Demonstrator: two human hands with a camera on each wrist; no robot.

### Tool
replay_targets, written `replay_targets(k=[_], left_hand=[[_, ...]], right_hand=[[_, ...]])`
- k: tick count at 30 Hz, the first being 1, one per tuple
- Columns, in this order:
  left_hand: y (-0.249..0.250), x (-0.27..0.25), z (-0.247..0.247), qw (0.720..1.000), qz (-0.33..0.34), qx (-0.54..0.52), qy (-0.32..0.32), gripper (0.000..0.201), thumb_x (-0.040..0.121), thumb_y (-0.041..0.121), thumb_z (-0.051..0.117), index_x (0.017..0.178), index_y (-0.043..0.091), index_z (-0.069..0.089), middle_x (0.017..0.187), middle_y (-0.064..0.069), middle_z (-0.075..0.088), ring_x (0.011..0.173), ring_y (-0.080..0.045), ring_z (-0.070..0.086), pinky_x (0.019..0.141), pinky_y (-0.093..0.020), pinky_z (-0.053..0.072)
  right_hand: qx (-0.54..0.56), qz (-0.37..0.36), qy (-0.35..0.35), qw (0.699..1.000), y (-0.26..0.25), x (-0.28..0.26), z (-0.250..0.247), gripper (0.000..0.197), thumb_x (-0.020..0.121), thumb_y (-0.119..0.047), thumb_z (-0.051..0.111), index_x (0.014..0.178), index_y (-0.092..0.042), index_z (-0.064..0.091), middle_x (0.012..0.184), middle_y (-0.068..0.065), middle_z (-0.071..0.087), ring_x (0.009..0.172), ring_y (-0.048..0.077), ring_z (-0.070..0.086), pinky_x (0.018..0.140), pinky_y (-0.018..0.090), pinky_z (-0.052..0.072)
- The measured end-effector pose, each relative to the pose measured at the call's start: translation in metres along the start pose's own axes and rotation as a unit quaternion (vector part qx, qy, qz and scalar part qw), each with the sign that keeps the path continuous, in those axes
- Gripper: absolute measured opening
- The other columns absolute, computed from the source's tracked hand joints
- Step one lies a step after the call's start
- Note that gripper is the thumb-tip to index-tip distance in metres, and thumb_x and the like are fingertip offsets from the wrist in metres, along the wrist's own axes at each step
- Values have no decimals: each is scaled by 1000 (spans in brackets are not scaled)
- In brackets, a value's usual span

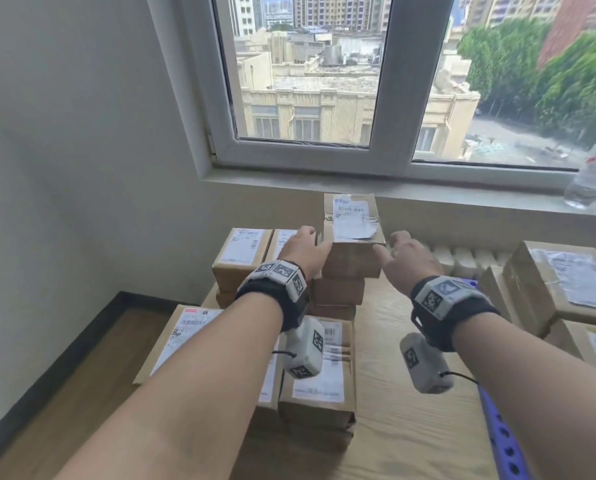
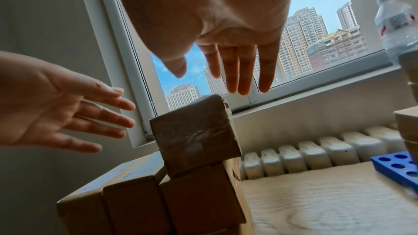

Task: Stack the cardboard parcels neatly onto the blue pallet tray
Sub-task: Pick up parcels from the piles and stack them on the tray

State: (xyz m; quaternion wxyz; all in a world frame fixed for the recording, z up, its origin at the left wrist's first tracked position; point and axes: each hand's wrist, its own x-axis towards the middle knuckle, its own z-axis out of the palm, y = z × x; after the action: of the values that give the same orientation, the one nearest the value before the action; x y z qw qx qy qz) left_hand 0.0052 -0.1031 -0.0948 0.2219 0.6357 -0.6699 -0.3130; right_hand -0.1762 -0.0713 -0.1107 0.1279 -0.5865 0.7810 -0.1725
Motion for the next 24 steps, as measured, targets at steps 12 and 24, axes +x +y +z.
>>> replay_targets(k=[12, 24], left_hand=[[-13, 71, 32, 994, -64, -85, -26, 50, 100, 43, 45, 140, 14, 43, 138, -6, 54, 122, -25, 53, 99, -32, 42], [-25, 81, 43, 978, -106, -170, -67, 62, 87, 61, 41, 128, 18, 55, 125, -6, 57, 115, -28, 55, 100, -48, 49]], right_hand=[[245, 139, -77, 957, -5, 68, 37, 78, 90, -68, 37, 141, -9, 38, 136, 12, 51, 120, 33, 53, 100, 51, 45], [360, 193, -137, 903, 1, 78, 55, 93, 65, -68, 45, 142, -17, 37, 132, 9, 50, 112, 33, 53, 83, 47, 51]])
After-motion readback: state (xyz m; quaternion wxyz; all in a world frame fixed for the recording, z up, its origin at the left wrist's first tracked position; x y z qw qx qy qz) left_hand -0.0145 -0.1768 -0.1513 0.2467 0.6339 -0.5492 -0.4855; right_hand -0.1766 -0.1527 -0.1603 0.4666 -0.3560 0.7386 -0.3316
